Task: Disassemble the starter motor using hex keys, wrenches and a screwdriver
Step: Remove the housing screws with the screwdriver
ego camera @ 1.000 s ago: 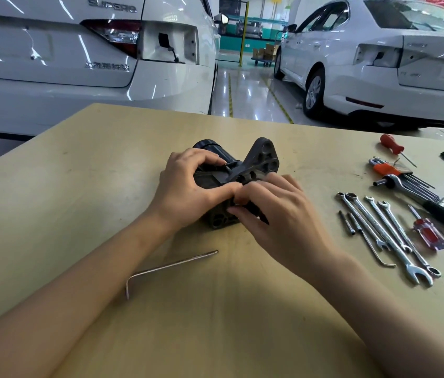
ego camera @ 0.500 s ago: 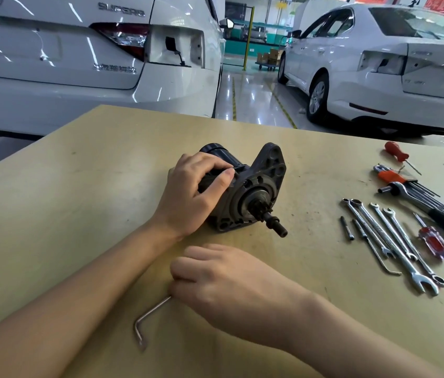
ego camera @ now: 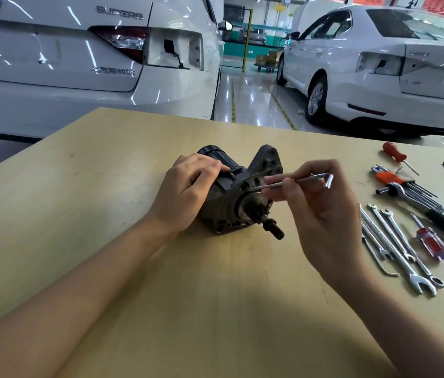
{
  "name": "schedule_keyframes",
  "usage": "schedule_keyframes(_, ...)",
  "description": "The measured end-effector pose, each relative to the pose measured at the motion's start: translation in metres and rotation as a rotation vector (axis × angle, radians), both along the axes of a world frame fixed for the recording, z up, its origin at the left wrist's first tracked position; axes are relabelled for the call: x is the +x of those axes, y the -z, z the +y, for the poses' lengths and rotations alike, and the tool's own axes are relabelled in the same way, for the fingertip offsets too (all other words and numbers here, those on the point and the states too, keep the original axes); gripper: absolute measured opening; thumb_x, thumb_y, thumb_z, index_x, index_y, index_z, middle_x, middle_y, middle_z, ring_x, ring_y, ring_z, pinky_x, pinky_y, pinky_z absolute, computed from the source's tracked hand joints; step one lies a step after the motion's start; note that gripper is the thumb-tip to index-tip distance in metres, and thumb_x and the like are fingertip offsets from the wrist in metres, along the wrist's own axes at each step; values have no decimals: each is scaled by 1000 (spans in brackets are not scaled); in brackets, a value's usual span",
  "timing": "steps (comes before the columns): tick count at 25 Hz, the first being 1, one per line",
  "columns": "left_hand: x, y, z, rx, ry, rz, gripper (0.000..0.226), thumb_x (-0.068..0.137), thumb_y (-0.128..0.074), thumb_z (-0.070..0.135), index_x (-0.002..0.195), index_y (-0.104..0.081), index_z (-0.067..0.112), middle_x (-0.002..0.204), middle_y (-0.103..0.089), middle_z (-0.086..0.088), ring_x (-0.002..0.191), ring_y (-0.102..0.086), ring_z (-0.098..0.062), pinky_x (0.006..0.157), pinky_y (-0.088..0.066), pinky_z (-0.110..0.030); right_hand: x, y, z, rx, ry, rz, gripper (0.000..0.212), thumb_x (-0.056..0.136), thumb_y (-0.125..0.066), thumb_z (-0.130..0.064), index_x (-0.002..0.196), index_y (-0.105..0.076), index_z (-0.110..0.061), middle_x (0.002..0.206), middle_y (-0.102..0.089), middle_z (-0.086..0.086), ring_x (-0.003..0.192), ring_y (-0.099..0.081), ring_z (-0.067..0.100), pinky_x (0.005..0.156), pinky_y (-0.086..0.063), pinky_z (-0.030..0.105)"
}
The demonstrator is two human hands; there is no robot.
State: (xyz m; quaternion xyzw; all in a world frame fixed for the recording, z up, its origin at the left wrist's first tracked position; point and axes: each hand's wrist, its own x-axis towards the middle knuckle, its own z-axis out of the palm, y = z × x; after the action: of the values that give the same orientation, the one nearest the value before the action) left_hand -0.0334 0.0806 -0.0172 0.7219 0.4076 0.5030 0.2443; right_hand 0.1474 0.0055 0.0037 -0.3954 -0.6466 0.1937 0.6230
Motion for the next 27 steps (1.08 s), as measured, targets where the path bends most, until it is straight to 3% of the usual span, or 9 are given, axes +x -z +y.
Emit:
schedule_keyframes(3,0,-1,-1,3,-15,51,24,85,-52,31,95,-71,23,100,-66,12,109,-53,-9,94,-36,-16,1,6,4,48,44,11,23,93,-54,-4,88,-46,-24,91,-73,-2,85,-72,14,72,-57,39)
schedule_keyframes(6,0,-2,-3,3,-9,52,18,79,-59,32,94,-68,29,100,-65,15,108,-52,-8,95,-37,-16,4,8,2,118,147,-149,22,90,-60,-12,84,-45,-27,84,-73,-7,79,-71,4,51,-51,36)
schedule_keyframes(9,-2,-3,-4,3,-5,56,19,78,-61,33,95,-68,29,102,-64,14,109,-52,-8,96,-38,-18,12,9,0,194,227,-421,19,81,-70,-6,72,-53,-10,66,-69,1,60,-66,11,53,-48,22)
schedule_keyframes(11,-2,-4,-6,1,-8,56,20,78,-61,33,95,-68,28,102,-65,13,109,-52,-8,96,-38,-18,15,8,-1,193,260,-523,19,76,-74,0,68,-57,-1,62,-66,0,53,-60,13,53,-46,23)
schedule_keyframes(15,-1,-7,-8,-10,-18,64,22,77,-61,32,96,-69,24,102,-65,11,109,-52,-10,96,-38,-19,5,5,-7,140,339,-674,8,84,-67,-10,78,-65,-7,55,-60,-1,46,-54,19,47,-47,32)
schedule_keyframes(19,0,-10,-9,-55,-9,65,29,75,-61,32,99,-72,18,103,-66,8,111,-50,-8,97,-38,-19,-5,5,-15,131,466,-889,18,87,-60,-18,72,-67,-10,39,-48,-1,31,-44,23,33,-40,29)
schedule_keyframes(21,0,-11,-10,-71,-7,54,32,75,-61,32,100,-72,16,104,-65,7,113,-50,-9,99,-39,-21,-8,6,-17,195,519,-1039,5,80,-70,-10,76,-67,-9,43,-48,-1,35,-44,22,37,-35,22)
schedule_keyframes(24,1,-13,-11,-70,-10,96,37,73,-61,42,101,-70,18,104,-63,10,112,-49,-8,103,-38,-34,-7,8,-17,257,575,-1170,30,71,-74,0,101,-71,-4,59,-56,2,50,-51,22,49,-25,23)
schedule_keyframes(27,6,-16,-14,-86,-85,169,60,61,-58,68,99,-66,22,101,-60,15,108,-49,-6,102,-38,-42,-6,7,-15,306,552,-1184,30,74,-72,2,104,-70,-3,65,-57,4,55,-52,22,50,-27,25)
